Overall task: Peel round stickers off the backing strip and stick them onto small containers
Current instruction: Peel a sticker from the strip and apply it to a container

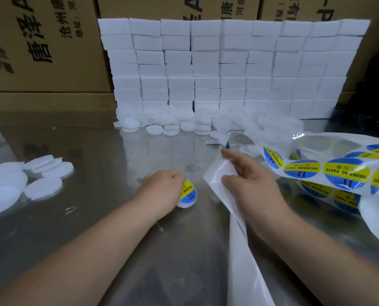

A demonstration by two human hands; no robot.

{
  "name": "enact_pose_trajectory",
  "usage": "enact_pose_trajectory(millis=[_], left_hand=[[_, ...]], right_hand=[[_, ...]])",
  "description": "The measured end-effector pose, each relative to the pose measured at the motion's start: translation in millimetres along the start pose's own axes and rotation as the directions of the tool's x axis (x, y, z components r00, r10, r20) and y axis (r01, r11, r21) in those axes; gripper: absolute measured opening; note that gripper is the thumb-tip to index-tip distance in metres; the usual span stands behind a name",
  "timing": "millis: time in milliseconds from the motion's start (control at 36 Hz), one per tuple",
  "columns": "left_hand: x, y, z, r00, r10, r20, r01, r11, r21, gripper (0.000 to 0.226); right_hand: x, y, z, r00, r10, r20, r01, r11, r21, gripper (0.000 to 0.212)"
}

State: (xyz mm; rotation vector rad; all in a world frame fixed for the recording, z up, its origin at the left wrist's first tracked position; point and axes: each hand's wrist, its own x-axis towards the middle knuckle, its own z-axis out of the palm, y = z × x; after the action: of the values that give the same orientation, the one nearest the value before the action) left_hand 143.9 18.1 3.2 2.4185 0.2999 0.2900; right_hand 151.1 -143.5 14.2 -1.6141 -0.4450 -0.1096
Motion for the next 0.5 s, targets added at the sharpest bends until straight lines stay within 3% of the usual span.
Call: enact_pose_trajectory(millis=[222, 278, 333, 417, 500], left_hand=[[-5.8, -2.1, 2.5, 0.996, 0.058, -0.068, -0.045, 0.981, 0.188, 0.043], [-5.8, 0.5, 1.0, 0.978, 0.125, -0.168, -0.116, 0.991, 0.061, 0.032], [-8.5, 5.9, -0.4, 0.963, 0.147, -0.224, -0.190, 0.965, -0.183, 0.016], [-14.2, 13.5, 1.6, 0.980, 0.121, -0.159, -0.186, 0.839, -0.511, 0.023], [-19.0, 20.9, 2.5, 0.992, 0.109, -0.055, -0.117, 0.725, -0.679, 0.022]], right_hand=[[2.3, -0.3, -1.0, 0.998, 0.055, -0.004, -0.055, 0.993, 0.107, 0.042], [2.2, -0.8, -0.8, 0.998, 0.068, 0.012, -0.069, 0.988, 0.138, 0.043], [2.3, -0.6, -1.6, 0.997, 0.079, 0.028, -0.082, 0.983, 0.162, 0.045], [2.3, -1.2, -1.7, 0.996, 0.075, 0.052, -0.083, 0.983, 0.165, 0.046], [1.4, -0.8, -1.7, 0.995, 0.073, 0.068, -0.083, 0.984, 0.159, 0.044]])
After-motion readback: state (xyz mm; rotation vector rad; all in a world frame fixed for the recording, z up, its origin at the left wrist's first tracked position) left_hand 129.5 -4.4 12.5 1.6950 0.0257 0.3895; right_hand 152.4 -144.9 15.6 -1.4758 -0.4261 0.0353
